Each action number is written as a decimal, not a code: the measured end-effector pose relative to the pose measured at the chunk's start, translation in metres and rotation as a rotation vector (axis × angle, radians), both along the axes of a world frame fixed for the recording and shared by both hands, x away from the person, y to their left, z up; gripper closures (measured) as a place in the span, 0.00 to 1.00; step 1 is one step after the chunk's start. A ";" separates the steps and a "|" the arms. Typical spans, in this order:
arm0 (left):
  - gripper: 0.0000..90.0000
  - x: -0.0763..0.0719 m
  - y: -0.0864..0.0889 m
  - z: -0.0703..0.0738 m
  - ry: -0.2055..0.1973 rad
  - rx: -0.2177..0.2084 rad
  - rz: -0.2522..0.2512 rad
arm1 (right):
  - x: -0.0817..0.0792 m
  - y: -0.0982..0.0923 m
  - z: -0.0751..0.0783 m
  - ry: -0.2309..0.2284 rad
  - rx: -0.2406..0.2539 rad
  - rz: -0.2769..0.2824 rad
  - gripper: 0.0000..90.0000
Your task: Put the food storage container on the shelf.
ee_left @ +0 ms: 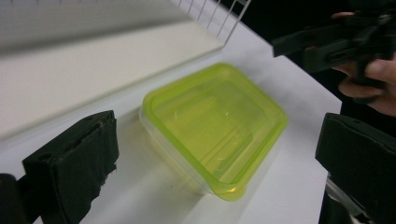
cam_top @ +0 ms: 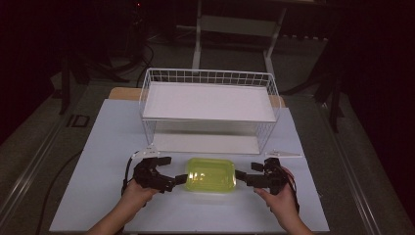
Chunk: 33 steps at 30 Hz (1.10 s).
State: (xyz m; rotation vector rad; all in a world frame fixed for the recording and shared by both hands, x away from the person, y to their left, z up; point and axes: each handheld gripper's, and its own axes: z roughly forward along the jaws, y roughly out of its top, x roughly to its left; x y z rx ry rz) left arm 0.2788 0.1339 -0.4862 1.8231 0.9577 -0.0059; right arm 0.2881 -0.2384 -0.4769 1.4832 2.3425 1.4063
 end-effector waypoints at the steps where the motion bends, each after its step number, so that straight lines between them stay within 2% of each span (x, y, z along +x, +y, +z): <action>1: 0.00 0.002 -0.001 -0.002 0.020 -0.001 0.018 | 0.001 0.000 -0.001 0.036 0.017 0.002 0.18; 2: 0.00 0.005 -0.002 -0.004 0.048 -0.012 0.010 | 0.002 0.001 -0.003 0.059 0.037 -0.002 0.19; 3: 0.00 0.005 -0.002 -0.004 0.048 -0.012 0.010 | 0.002 0.001 -0.003 0.059 0.037 -0.002 0.19; 4: 0.00 0.009 -0.003 -0.008 0.103 -0.031 0.020 | 0.003 0.001 -0.004 0.085 0.051 -0.005 0.24; 5: 0.00 0.011 -0.004 -0.010 0.132 -0.044 0.011 | 0.006 0.003 -0.008 0.151 0.086 -0.013 0.26; 7: 0.01 0.013 -0.006 -0.014 0.173 -0.045 0.012 | 0.009 0.006 -0.012 0.198 0.093 -0.010 0.28; 9: 0.14 0.013 -0.008 -0.017 0.197 -0.047 0.035 | 0.011 0.008 -0.016 0.231 0.099 -0.014 0.34; 11: 0.17 0.014 -0.009 -0.021 0.221 -0.052 0.042 | 0.012 0.010 -0.019 0.253 0.100 -0.028 0.38; 12: 0.21 0.014 -0.009 -0.022 0.229 -0.036 0.057 | 0.012 0.010 -0.021 0.268 0.102 -0.029 0.38; 15: 0.39 0.015 -0.007 -0.026 0.259 -0.047 0.073 | 0.012 0.011 -0.024 0.289 0.085 -0.046 0.48; 19: 0.55 0.018 -0.007 -0.032 0.307 -0.058 0.072 | 0.011 0.011 -0.028 0.309 0.068 -0.059 0.60; 20: 0.59 0.018 -0.007 -0.034 0.320 -0.058 0.069 | 0.012 0.011 -0.029 0.319 0.068 -0.055 0.60; 23: 0.64 0.019 -0.010 -0.037 0.342 -0.047 0.067 | 0.012 0.013 -0.032 0.342 0.068 -0.055 0.63; 27: 0.74 0.019 -0.013 -0.041 0.361 -0.037 0.069 | 0.012 0.015 -0.034 0.342 0.071 -0.060 0.77; 33: 0.79 0.017 -0.016 -0.038 0.366 -0.019 0.069 | 0.011 0.018 -0.034 0.350 0.068 -0.064 0.82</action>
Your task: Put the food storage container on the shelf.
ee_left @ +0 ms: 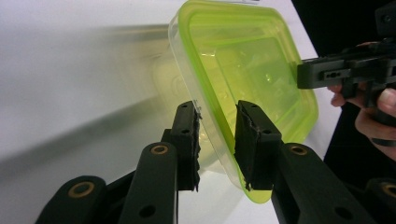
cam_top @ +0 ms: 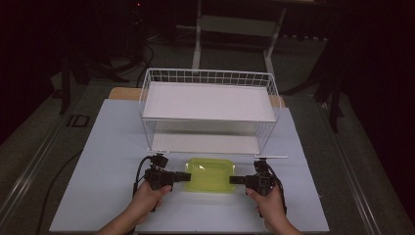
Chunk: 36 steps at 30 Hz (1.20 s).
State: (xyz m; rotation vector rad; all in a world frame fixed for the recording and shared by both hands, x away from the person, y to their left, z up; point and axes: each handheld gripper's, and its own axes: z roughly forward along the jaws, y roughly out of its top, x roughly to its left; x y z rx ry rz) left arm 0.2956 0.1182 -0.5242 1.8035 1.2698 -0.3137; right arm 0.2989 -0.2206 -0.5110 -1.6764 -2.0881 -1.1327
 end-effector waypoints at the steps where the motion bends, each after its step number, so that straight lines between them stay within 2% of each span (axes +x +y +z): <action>1: 0.80 0.000 0.000 0.000 0.000 0.000 0.000 | 0.000 0.000 0.000 -0.004 -0.006 0.004 0.83; 6: 0.82 -0.005 -0.003 0.002 0.002 0.019 -0.003 | -0.003 0.003 0.004 -0.012 -0.023 0.006 0.85; 14: 0.85 -0.011 -0.004 0.006 0.008 0.041 0.014 | -0.007 0.004 0.008 -0.013 -0.016 0.010 0.88; 17: 0.88 -0.013 -0.004 0.009 0.001 0.058 0.023 | -0.009 0.006 0.012 -0.035 -0.025 0.018 0.88; 20: 0.88 -0.014 -0.004 0.011 0.002 0.049 0.031 | -0.010 0.007 0.014 -0.038 -0.028 0.018 0.88; 22: 0.88 -0.013 -0.002 0.019 -0.024 0.037 0.044 | -0.009 0.008 0.021 -0.068 -0.034 0.020 0.88; 23: 0.89 -0.013 -0.002 0.019 -0.024 0.037 0.044 | -0.009 0.008 0.021 -0.068 -0.034 0.020 0.88; 24: 0.89 -0.012 -0.002 0.026 -0.058 0.046 0.050 | -0.008 0.008 0.023 -0.071 -0.033 0.019 0.88; 25: 0.89 -0.011 -0.002 0.028 -0.063 0.039 0.058 | -0.005 0.009 0.029 -0.094 -0.031 0.015 0.88; 32: 0.90 0.002 -0.002 0.043 -0.133 0.035 0.096 | 0.008 0.012 0.039 -0.138 -0.031 -0.006 0.88; 36: 0.90 0.008 -0.002 0.045 -0.142 0.036 0.110 | 0.015 0.014 0.043 -0.152 -0.036 -0.012 0.88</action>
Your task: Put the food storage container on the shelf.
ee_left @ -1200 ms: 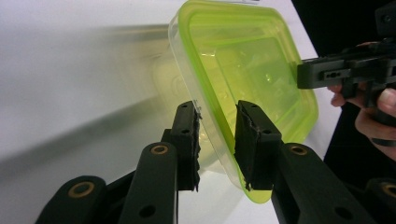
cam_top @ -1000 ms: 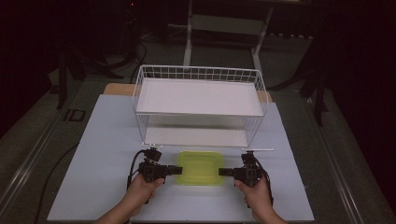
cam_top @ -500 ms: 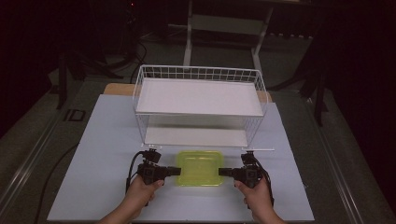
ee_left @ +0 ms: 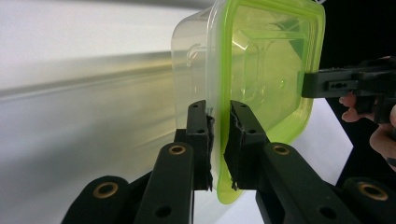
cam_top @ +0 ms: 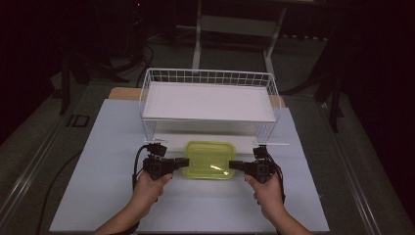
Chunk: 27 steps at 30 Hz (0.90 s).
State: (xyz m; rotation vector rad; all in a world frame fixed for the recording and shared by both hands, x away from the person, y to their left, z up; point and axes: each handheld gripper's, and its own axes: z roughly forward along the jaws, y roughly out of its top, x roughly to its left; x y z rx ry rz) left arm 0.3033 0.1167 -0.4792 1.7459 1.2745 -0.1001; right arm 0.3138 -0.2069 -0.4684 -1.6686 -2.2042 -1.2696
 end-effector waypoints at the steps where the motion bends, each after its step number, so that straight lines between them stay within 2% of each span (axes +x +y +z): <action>1: 0.90 0.001 0.000 0.000 -0.006 0.001 0.003 | 0.003 0.001 0.002 -0.011 -0.010 -0.004 0.88; 2: 0.90 0.003 0.000 0.000 -0.011 0.003 0.004 | 0.006 0.002 0.004 -0.031 -0.018 -0.006 0.88; 4: 0.90 0.009 0.000 -0.001 -0.024 -0.001 0.016 | 0.010 0.004 0.006 -0.041 -0.023 -0.014 0.88; 6: 0.90 0.012 0.000 -0.002 -0.022 -0.007 0.017 | 0.013 0.004 0.006 -0.043 -0.026 -0.018 0.88; 13: 0.90 0.027 -0.002 -0.010 -0.057 -0.029 0.045 | 0.030 0.005 0.000 -0.061 -0.033 -0.056 0.88; 19: 0.90 0.040 -0.005 -0.018 -0.064 -0.011 0.057 | 0.043 0.007 -0.011 -0.060 -0.048 -0.090 0.88; 24: 0.89 0.049 -0.006 -0.025 -0.051 0.000 0.082 | 0.051 0.009 -0.018 -0.061 -0.056 -0.103 0.88; 27: 0.89 0.056 -0.005 -0.031 -0.053 0.002 0.086 | 0.056 0.014 -0.021 -0.077 -0.070 -0.113 0.88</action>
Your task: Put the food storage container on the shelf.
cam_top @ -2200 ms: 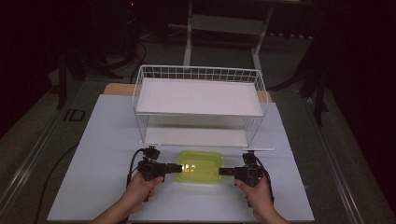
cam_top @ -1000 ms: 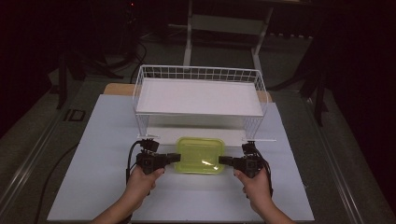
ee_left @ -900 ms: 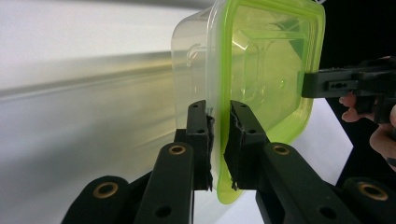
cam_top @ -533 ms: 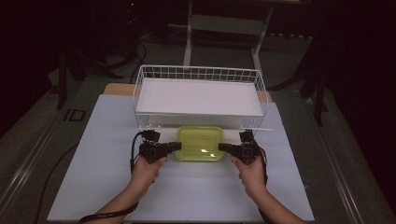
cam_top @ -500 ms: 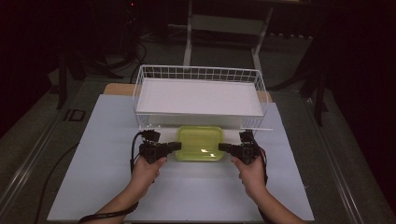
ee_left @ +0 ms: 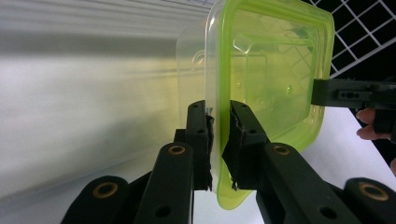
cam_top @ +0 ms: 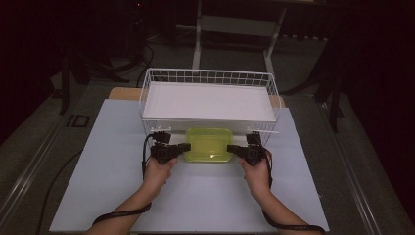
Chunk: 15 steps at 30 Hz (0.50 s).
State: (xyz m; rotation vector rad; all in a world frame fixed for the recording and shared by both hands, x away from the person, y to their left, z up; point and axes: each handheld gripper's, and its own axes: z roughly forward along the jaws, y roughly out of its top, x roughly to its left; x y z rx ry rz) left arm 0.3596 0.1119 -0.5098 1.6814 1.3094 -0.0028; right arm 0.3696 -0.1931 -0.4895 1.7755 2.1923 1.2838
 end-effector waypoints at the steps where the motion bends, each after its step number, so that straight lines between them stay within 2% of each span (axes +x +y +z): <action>1: 0.89 0.000 0.000 0.000 0.000 0.000 0.000 | 0.001 0.001 -0.001 -0.003 -0.007 -0.003 0.88; 5: 0.89 0.006 -0.002 -0.002 0.000 0.001 0.009 | 0.005 0.001 -0.002 0.006 -0.005 -0.014 0.87; 6: 0.89 0.008 0.000 -0.003 0.007 -0.019 0.012 | 0.007 0.001 -0.003 0.010 0.002 -0.026 0.87; 9: 0.89 0.009 0.000 -0.002 0.002 -0.013 0.008 | 0.008 0.001 -0.003 0.003 0.001 -0.028 0.87; 12: 0.88 0.010 -0.001 -0.004 -0.013 -0.024 0.012 | 0.008 0.001 -0.004 -0.009 0.000 -0.032 0.85; 13: 0.88 0.010 -0.001 -0.004 -0.024 -0.022 0.016 | 0.008 0.001 -0.004 -0.009 0.000 -0.032 0.85; 14: 0.85 0.009 -0.002 -0.006 -0.054 -0.006 0.016 | 0.008 0.003 -0.004 -0.022 -0.005 -0.038 0.84; 15: 0.84 0.009 -0.002 -0.006 -0.054 -0.006 0.016 | 0.008 0.003 -0.004 -0.022 -0.005 -0.038 0.84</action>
